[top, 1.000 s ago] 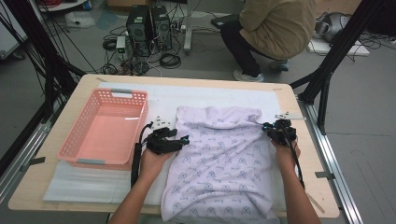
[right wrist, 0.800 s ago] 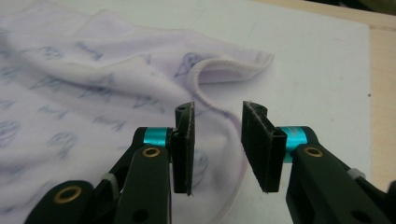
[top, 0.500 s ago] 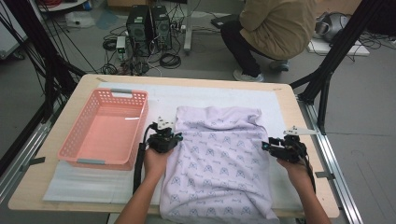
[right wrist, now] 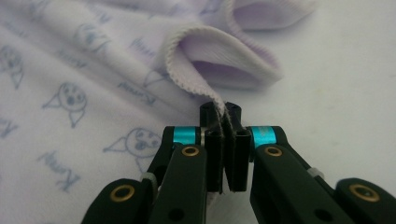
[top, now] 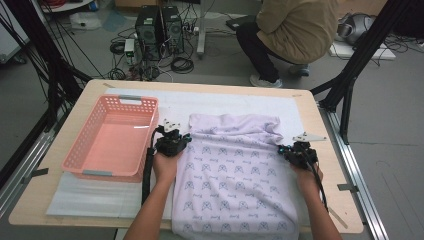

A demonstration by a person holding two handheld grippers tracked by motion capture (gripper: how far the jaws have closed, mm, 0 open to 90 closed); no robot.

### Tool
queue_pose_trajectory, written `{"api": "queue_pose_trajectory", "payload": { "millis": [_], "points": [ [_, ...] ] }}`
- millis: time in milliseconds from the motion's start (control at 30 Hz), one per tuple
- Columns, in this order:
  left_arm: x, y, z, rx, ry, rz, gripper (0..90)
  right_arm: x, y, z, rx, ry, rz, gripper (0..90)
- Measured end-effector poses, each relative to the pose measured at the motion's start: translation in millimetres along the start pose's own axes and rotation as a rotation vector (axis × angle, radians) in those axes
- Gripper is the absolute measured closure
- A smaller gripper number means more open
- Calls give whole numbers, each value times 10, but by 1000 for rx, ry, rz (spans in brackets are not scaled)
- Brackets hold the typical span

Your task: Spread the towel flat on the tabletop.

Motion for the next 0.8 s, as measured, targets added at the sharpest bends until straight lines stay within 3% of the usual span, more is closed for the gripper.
{"api": "queue_pose_trajectory", "payload": {
  "millis": [67,133,167,233,267,367,433,533,700,800],
  "points": [
    [-22,-27,-5,-9,20,-7,855,-45,-23,47,-38,-10,-37,882],
    [-28,-22,-9,-13,5,-11,840,-65,-40,70,-45,-42,-41,879],
    [-30,-10,-7,-12,12,-15,773,-68,-40,73,-38,-45,-37,868],
    [-30,40,-5,-11,44,-62,552,-51,-9,77,-38,-51,-33,731],
    [-47,78,-17,-21,24,-69,522,-45,22,76,-39,-48,-31,712],
    [-93,160,-24,10,-23,-96,429,-22,127,59,-61,-39,-3,641],
    [-124,222,-14,12,-45,-107,428,-9,189,38,-58,-38,18,622],
    [-163,332,-46,-29,-48,-112,431,25,294,-9,-65,-39,39,601],
    [-252,486,-229,-8,-56,-147,432,94,499,-168,-69,-48,74,560],
    [-282,580,-374,35,-54,-159,432,149,626,-280,-63,-49,91,550]
  ]
}}
Point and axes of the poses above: each handheld gripper's, and its own axes: y roughly backward along the jaws, z roughly out of its top, x roughly to its left, the point moved 2 cm from there along -y, roughly forward along the jaws
